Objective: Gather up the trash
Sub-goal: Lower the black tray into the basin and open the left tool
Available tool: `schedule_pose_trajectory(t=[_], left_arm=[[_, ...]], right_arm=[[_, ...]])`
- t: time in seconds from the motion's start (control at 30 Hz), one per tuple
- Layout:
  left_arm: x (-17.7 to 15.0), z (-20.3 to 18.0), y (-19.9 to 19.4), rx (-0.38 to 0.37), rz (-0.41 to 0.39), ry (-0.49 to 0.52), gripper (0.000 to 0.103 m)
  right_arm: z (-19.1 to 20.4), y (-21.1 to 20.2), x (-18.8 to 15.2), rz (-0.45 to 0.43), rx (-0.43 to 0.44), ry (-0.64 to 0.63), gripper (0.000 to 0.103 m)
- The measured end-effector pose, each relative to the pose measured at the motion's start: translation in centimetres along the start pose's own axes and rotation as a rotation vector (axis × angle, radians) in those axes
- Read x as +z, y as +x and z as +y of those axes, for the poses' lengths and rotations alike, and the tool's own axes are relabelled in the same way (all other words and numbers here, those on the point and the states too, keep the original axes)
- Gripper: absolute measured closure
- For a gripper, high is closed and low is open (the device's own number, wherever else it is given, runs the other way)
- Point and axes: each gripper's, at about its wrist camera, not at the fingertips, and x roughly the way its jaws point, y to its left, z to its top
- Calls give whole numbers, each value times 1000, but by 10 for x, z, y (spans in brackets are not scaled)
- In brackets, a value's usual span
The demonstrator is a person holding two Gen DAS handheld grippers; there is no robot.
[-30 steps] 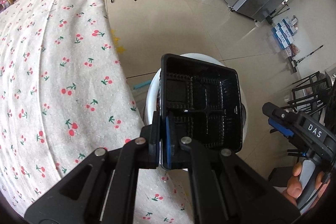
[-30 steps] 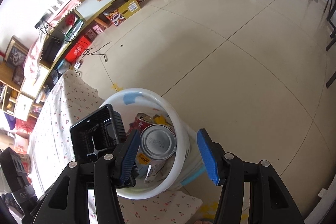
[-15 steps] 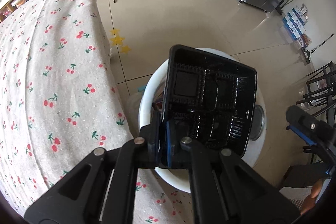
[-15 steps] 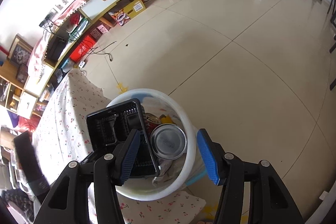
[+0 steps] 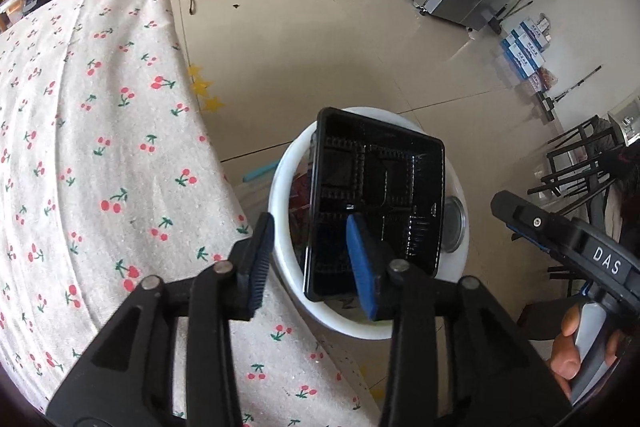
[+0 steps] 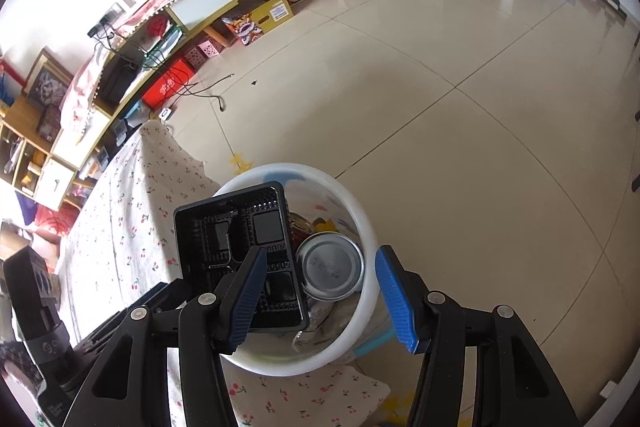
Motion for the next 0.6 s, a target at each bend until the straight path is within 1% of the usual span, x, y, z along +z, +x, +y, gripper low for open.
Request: schedule_pose_trajectory(t=[0.03, 0.07, 0.13, 0.23, 0.33, 0.37, 0.47, 0.5, 0.53, 0.6], left_arm=[[1, -2, 2, 5, 0, 17, 88], [1, -4, 5, 24, -3, 26, 92], [2, -10, 10, 56, -4, 34, 96], [2, -11, 13, 84, -19, 54, 97], [-1, -17, 12, 118, -38, 121, 98], [-1, -16, 10, 121, -44, 128, 98], [4, -4, -6, 57, -87, 63, 98], [7, -3, -12, 51, -100, 48, 98], [8, -3, -18, 50, -108, 45, 98], [9, -10, -29, 96, -103, 71, 98]], right_arm=[[1, 0, 0, 1, -2, -2, 45], [1, 0, 0, 1, -1, 0, 45], [1, 0, 0, 0, 2, 3, 45], [2, 1, -1, 0, 6, 11, 45], [1, 1, 0, 1, 12, 18, 45], [1, 2, 0, 1, 13, 17, 45], [4, 1, 0, -4, 28, 14, 45], [4, 1, 1, -7, 33, 12, 45], [5, 1, 1, -10, 34, 10, 45], [5, 1, 1, -9, 36, 12, 45]])
